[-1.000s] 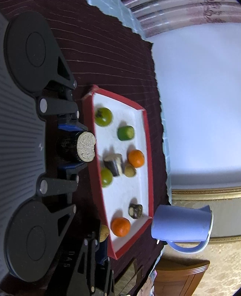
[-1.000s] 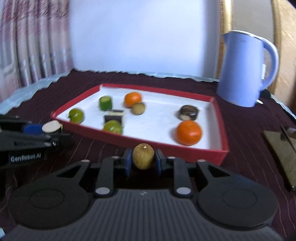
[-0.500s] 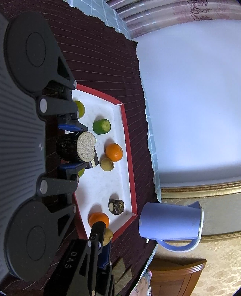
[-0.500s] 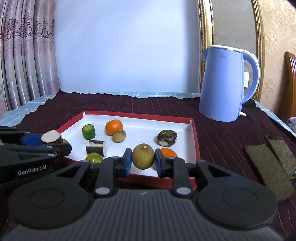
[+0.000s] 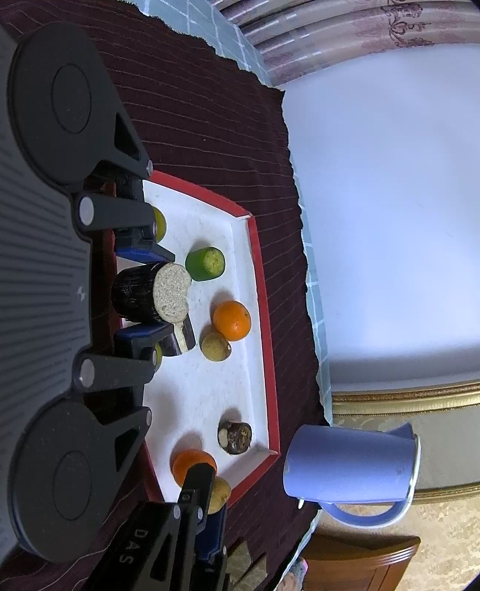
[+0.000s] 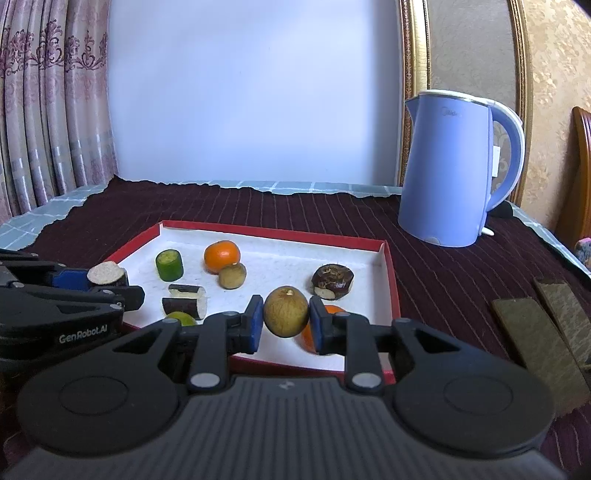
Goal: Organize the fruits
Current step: 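Carry the dark cylinder and yellow fruit over the tray with both tools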
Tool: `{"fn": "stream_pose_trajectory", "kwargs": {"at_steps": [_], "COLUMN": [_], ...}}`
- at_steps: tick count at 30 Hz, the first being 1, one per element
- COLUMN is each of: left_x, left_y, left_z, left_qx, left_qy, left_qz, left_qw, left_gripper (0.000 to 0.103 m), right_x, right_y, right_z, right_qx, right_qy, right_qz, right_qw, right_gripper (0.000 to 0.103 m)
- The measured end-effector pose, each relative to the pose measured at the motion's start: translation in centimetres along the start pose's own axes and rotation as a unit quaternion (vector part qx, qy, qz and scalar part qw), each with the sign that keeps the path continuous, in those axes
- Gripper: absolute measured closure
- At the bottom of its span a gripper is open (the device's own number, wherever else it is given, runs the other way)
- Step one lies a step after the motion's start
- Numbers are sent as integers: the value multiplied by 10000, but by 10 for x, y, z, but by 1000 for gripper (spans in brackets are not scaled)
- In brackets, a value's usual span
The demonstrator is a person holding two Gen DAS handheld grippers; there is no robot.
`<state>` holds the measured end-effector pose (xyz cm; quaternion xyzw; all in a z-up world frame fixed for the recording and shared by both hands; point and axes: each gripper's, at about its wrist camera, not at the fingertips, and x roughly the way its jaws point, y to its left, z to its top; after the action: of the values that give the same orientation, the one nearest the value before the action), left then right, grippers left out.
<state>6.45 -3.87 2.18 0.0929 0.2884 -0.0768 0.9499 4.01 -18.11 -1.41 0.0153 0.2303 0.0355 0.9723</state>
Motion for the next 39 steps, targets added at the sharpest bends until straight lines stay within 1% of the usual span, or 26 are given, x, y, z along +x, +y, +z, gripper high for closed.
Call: {"fn": "stream_pose_trajectory", "kwargs": {"at_steps": [14, 18, 39], "left_x": [21, 25, 48], "left_y": [-5, -7, -10], "left_z": [12, 16, 29], "left_qx": [60, 4, 36], "left_qy": [202, 214, 343], "left_qz": [148, 156, 354], "left_qw": [9997, 9996, 9988], "left_gripper": [70, 70, 70], "right_x": [12, 14, 25], "right_y": [-3, -3, -1], "right_z": [10, 13, 27], "right_qx": [-89, -101, -229], "right_qy": [-5, -8, -77], "right_qz": [-118, -127, -188], "right_qw": [9999, 9999, 9995], "right_gripper": [78, 78, 78]}}
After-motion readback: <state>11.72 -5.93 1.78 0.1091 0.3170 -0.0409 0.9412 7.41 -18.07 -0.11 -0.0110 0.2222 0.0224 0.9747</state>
